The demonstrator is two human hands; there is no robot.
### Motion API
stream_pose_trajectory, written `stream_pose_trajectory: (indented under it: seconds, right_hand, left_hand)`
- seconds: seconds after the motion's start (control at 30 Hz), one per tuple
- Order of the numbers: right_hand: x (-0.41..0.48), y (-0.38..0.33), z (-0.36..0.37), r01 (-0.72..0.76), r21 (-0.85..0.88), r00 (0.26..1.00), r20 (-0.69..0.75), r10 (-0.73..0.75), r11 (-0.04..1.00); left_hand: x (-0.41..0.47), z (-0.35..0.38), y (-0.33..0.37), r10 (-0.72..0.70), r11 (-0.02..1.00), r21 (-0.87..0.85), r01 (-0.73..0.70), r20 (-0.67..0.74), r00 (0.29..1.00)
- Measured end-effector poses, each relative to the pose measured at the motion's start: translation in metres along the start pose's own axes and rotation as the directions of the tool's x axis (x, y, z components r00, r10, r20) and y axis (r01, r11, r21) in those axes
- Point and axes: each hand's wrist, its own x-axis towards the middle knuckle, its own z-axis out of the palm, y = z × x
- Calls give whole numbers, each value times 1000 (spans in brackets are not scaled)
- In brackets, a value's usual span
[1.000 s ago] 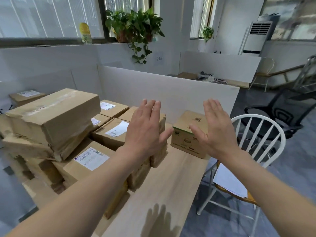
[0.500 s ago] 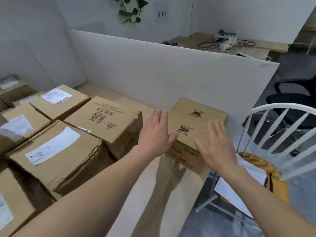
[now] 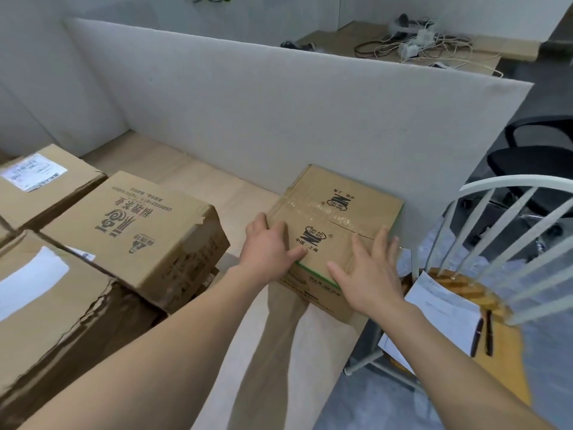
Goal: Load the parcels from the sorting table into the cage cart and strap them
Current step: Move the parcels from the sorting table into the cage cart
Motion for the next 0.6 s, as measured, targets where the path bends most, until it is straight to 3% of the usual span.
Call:
stream_pose_trajectory:
  seconds: [0.2, 0.6]
  right_hand:
    - [-18, 4, -1, -25, 110, 1000, 8, 24, 994]
    - [-180, -18, 32, 8, -76, 1000, -6, -9, 997]
  left_hand:
    - [-28, 4, 0, -34, 999, 7, 34, -8, 999]
    - [-204, 13, -56, -54, 998, 12, 55, -32, 998]
